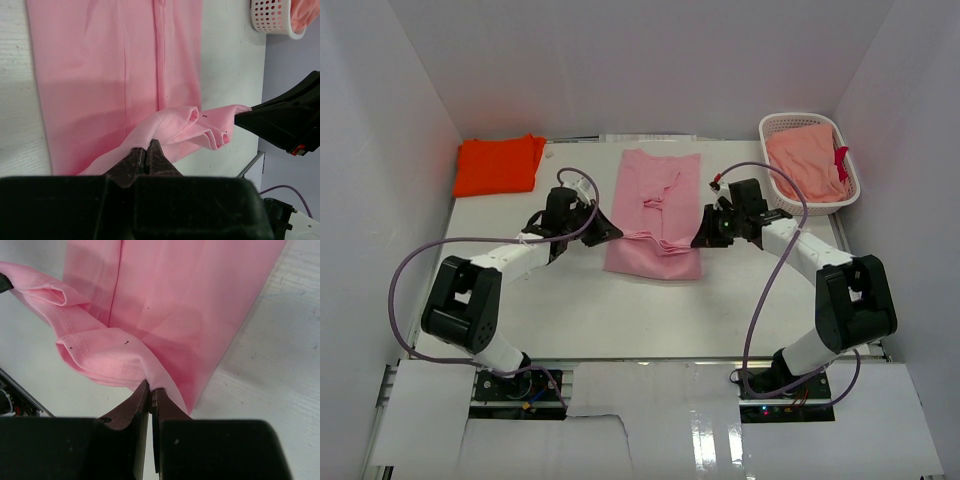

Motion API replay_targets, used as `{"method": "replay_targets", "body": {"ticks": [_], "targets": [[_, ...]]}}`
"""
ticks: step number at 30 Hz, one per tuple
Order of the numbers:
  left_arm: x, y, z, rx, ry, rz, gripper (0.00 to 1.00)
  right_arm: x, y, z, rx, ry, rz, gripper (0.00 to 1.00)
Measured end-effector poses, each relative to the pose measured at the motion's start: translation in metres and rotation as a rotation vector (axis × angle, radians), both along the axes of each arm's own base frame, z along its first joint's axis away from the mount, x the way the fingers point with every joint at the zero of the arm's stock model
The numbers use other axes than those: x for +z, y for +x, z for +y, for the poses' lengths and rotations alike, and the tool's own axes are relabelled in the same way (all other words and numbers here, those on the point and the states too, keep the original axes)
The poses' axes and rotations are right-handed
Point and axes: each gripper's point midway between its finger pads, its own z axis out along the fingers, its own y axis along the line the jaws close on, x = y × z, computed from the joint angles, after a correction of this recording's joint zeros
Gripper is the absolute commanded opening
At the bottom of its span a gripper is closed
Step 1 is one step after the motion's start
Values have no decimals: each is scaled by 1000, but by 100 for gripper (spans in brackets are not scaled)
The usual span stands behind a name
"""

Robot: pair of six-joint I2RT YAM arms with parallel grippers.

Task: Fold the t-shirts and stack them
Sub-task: Fold the folded rectangular tshirt in 1/3 of the way

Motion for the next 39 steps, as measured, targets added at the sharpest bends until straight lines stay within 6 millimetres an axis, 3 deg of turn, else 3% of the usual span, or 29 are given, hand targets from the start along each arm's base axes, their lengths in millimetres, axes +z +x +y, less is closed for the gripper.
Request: {"method": "replay_targets", "body": {"ticks": [13,25,39], "targets": [[-9,26,-2,5,17,0,0,5,33,5,-8,10,-13,8],[0,49,5,24,20,-39,0,6,53,5,-25,13,-19,8],[-49,61,4,24,51,39,0,-21,69,6,-32,-7,36,8]]}}
